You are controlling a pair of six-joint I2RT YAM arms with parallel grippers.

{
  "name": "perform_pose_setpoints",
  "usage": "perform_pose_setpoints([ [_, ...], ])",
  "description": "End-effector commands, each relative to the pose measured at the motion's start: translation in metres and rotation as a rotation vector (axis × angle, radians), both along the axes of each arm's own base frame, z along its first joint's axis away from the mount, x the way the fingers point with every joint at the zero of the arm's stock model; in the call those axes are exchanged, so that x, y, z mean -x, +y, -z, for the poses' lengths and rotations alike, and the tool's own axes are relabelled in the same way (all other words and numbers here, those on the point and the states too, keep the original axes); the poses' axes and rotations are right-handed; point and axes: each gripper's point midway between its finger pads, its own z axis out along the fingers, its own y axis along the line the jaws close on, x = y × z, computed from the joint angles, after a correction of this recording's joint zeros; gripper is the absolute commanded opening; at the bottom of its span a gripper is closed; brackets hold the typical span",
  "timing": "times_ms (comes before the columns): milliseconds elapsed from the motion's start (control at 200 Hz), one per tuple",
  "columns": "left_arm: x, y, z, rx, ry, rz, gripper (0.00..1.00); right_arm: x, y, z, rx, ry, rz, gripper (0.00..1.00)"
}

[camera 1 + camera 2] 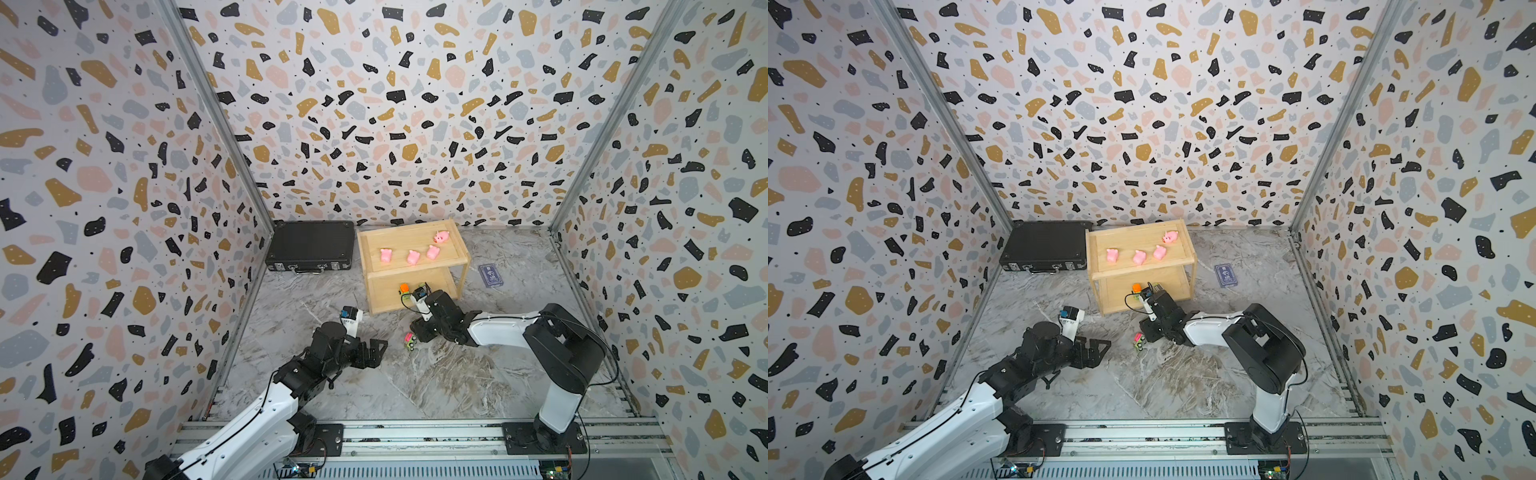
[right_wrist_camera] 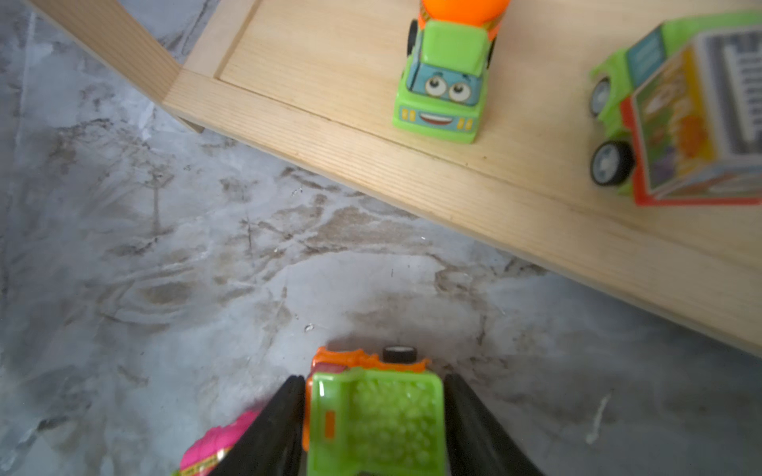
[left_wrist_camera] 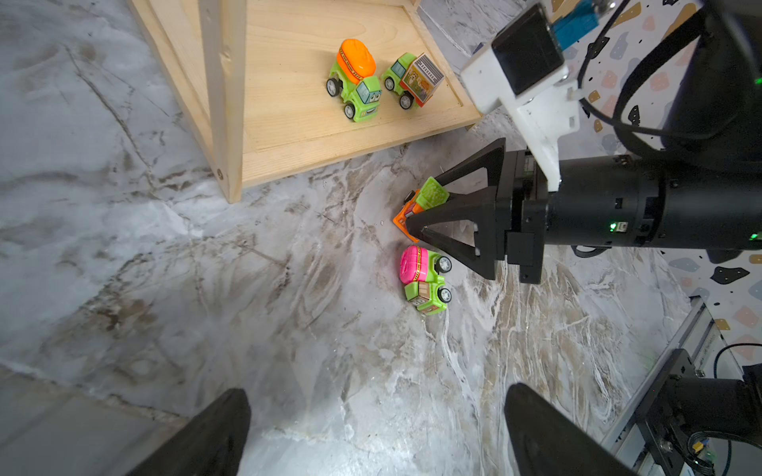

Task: Organize plastic toys on shelves
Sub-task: Pick up the plastic toy at the center of the board.

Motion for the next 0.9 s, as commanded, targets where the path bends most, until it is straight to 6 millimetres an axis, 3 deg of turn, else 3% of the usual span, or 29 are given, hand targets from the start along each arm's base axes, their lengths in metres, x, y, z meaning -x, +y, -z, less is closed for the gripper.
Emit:
perform_pose_setpoints([
  [0, -0.006, -0.001, -0.011, 0.007, -0.041, -0.004, 1.0, -0.002, 0.003, -0.004, 0.002, 0.0, 0.014, 0.53],
  [145, -0.006, -0.001, -0.012, 0.007, -0.043, -0.003, 1.0, -0.003, -0.002, -0.009, 0.002, -0.023, 0.033, 0.47],
  [365, -0.006, -0.001, -0.011, 0.005, -0.04, -0.003, 1.0, 0.0, -0.014, -0.039, -0.061, -0.122, 0.051, 0.41],
  [566, -0.006, -0.001, -0.011, 0.008, -0.041, -0.003, 1.0, -0.004, -0.037, -0.059, -0.138, -0.203, 0.141, 0.38],
  [896, -0.006, -0.001, -0.012, 0.009, -0.041, -0.003, 1.0, -0.039, -0.077, -0.073, -0.123, -0.3, 0.325, 0.38],
])
